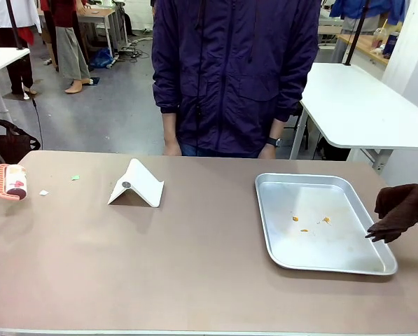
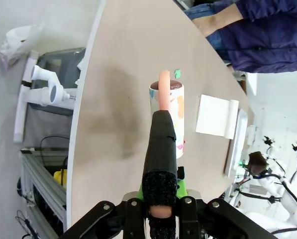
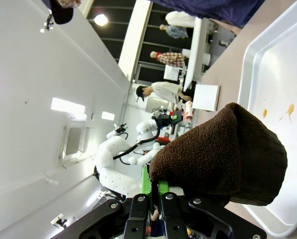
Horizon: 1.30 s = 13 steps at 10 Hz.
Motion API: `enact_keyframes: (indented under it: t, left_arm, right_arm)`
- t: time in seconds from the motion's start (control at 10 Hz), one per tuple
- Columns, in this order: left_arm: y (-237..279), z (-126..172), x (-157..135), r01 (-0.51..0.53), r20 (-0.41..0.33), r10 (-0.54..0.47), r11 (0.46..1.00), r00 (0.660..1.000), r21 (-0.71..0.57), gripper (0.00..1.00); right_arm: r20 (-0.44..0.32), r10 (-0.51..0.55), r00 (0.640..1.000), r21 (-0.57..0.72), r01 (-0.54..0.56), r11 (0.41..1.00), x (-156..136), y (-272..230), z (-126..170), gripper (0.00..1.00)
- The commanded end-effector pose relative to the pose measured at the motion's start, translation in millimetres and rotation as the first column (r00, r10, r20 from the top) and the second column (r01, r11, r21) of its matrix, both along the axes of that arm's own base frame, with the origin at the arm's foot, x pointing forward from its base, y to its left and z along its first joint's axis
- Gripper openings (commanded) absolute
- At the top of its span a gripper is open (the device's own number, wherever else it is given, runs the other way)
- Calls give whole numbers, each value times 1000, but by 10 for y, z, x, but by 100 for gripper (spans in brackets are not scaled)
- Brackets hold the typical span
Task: Clean the surface of the table.
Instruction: If a person points to the right, clean the right side of the table with your right hand, and if they point to the left, clean the left side with your left hand.
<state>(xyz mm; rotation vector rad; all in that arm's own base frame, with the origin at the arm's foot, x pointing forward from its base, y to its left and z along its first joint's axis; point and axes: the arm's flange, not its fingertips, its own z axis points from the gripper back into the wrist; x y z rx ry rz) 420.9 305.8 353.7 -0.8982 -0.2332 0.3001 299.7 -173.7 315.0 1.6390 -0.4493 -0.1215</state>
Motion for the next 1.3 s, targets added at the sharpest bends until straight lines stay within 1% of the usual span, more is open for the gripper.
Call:
enact_keyframes:
  t: [0.0, 0.2, 0.4, 0.5, 1.0, 1.2]
  left_arm:
    - [-199, 46, -28, 11, -34, -9, 999, 999, 34, 22]
    - [-325, 33, 0, 27, -28, -25, 998, 999, 56, 22]
    - [-404, 16, 21, 17, -39, -13, 996, 999, 91, 22]
    - [-434, 10, 34, 20, -58, -15, 996, 998, 91, 22]
    - [-434, -10, 127, -84, -108, 95, 992, 990, 97, 22]
    - [-441, -5, 147, -117, -155, 132, 988, 979, 102, 22]
  right_arm:
    - [-7, 0, 1000, -2, 0, 1000, -12, 1, 62, 0]
    - [-7, 0, 1000, -2, 0, 1000, -12, 1, 62, 0]
    - [-7, 0, 1000, -2, 0, 1000, -12, 1, 62, 0]
    - [-7, 0, 1000, -2, 0, 1000, -12, 1, 62, 0]
    - [-7, 0, 1000, -2, 0, 1000, -12, 1, 62, 0]
    - [-7, 0, 1000, -2, 0, 1000, -12, 1, 62, 0]
